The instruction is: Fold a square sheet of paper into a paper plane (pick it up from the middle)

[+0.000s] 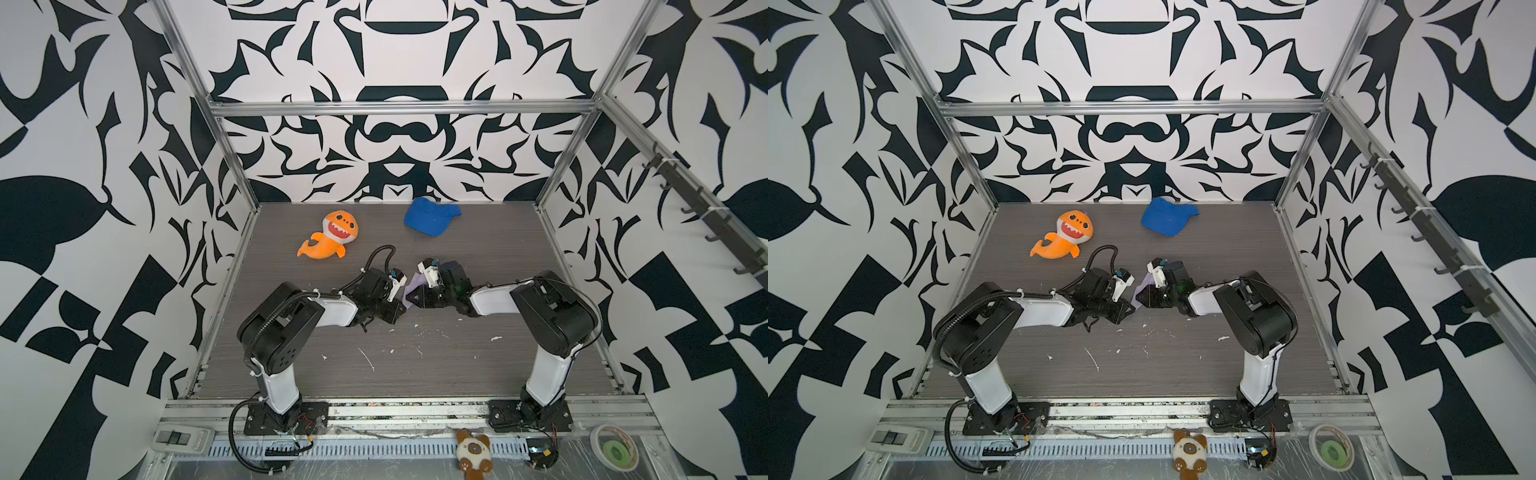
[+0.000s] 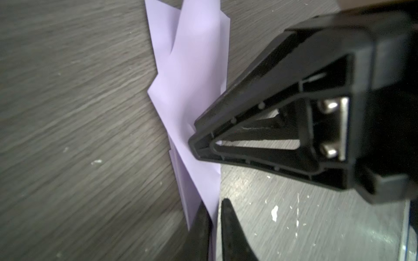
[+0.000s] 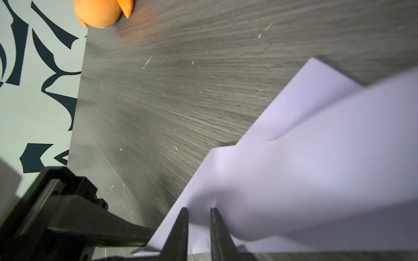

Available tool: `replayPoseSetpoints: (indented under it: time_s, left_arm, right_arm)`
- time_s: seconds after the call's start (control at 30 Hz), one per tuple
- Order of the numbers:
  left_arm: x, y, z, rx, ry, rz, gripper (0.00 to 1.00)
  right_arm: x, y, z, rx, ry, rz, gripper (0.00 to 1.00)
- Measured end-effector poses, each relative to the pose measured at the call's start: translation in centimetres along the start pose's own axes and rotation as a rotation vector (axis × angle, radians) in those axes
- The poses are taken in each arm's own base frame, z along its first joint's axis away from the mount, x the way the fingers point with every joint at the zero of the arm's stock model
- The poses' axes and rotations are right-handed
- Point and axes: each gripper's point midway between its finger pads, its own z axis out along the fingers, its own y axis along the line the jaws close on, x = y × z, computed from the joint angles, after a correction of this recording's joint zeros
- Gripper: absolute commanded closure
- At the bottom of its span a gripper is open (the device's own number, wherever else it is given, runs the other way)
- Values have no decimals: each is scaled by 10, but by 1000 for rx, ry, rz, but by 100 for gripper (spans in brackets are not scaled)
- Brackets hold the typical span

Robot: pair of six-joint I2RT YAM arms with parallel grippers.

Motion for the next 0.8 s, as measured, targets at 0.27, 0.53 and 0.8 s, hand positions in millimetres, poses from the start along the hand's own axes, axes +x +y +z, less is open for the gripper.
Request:
replayPoseSetpoints:
  time_s: [0.27, 0.53, 0.8]
  left_arm:
    - [-1, 1, -6, -13, 6, -27, 67]
    - [-3, 10, -36, -70, 12, -156, 60]
    - [-6, 1, -34, -14, 13, -241, 68]
  right_arm:
    - [-1, -1, 0, 4, -3, 16, 79]
    - [-1, -2, 0, 8, -5, 36, 79]
    - [-1, -2, 0, 8, -5, 41, 79]
